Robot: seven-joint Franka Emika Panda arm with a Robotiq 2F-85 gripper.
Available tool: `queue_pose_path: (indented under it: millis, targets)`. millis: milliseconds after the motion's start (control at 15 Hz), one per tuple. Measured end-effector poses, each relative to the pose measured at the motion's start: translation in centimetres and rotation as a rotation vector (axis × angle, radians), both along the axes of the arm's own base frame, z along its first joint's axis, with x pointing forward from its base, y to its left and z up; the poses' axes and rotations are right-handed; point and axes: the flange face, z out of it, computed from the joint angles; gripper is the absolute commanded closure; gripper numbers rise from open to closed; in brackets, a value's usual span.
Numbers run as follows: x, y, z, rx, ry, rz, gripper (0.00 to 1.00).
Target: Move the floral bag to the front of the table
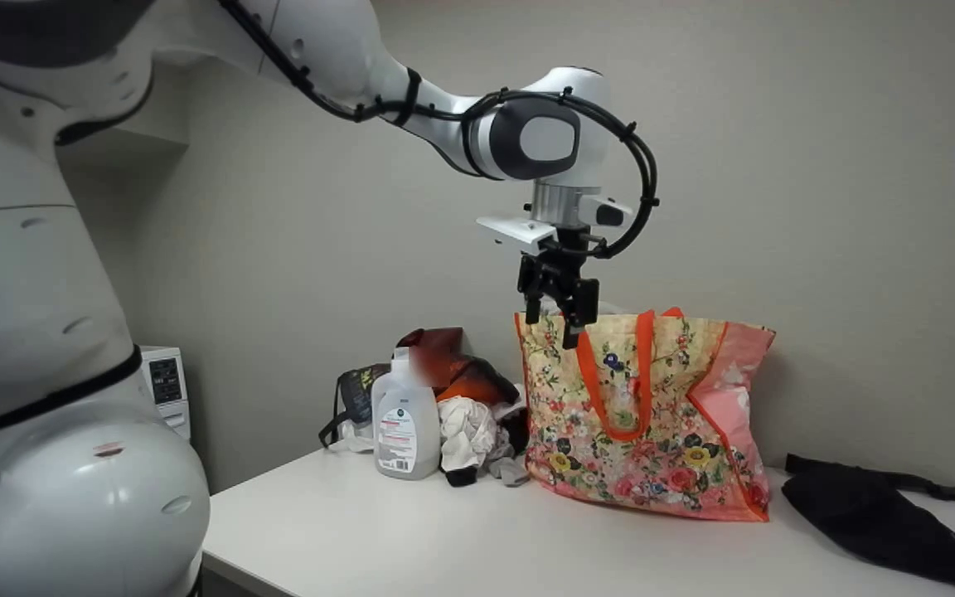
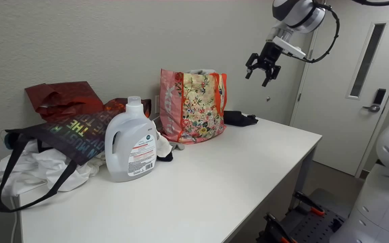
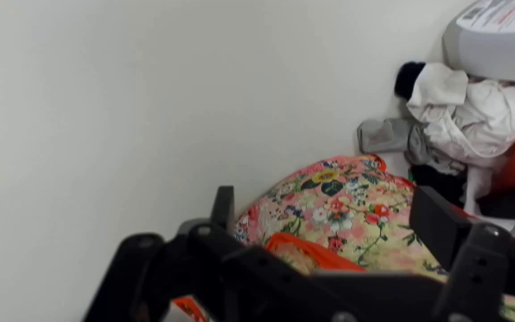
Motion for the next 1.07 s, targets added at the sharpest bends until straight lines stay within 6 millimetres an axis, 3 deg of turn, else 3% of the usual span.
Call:
queue_pose_path:
  millis: [600, 1067]
  targets:
    - [11.5, 0.5, -0.2, -0.083, -0.121, -0.193, 0.00]
    - [16.7, 0.0, -0.7, -0.111, -0.164, -0.279, 0.00]
